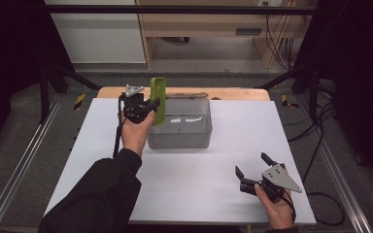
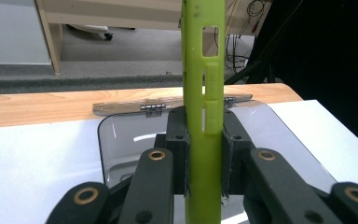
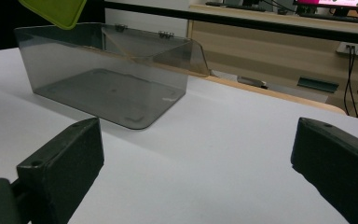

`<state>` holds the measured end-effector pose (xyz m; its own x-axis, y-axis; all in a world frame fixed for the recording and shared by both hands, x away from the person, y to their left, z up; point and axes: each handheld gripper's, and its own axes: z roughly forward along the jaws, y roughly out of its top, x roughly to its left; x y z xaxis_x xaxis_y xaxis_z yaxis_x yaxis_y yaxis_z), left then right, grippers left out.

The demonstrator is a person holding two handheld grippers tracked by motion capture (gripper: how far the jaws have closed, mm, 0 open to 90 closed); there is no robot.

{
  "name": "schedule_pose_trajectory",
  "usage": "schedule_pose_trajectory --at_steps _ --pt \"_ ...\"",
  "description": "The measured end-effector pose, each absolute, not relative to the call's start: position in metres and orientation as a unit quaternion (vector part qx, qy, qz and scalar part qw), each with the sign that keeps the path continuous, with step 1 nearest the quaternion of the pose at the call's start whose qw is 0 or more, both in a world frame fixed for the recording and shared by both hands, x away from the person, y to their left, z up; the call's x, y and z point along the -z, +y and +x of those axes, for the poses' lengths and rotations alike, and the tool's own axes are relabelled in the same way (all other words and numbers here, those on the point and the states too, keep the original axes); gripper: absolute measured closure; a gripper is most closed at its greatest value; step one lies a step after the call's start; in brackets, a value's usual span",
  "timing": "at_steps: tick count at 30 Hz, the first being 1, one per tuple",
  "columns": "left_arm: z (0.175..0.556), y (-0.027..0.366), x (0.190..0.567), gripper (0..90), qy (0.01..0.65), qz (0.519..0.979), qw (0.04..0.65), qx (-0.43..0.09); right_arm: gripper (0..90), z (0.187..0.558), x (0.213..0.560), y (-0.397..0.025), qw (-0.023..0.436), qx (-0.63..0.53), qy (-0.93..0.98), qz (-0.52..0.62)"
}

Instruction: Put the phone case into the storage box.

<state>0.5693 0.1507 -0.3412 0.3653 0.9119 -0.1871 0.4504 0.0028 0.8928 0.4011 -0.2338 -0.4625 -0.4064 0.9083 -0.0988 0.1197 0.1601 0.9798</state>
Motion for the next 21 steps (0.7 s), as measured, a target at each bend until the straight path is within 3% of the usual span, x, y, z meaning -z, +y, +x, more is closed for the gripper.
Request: schedule_pose_trajectory --at_steps 21 --pt "0.5721 0.1477 0.3462 77.3 0.511 0.671 0.482 -0.237 2.7 0.4010 0.4626 -0.2337 0.381 -0.518 0.660 0.389"
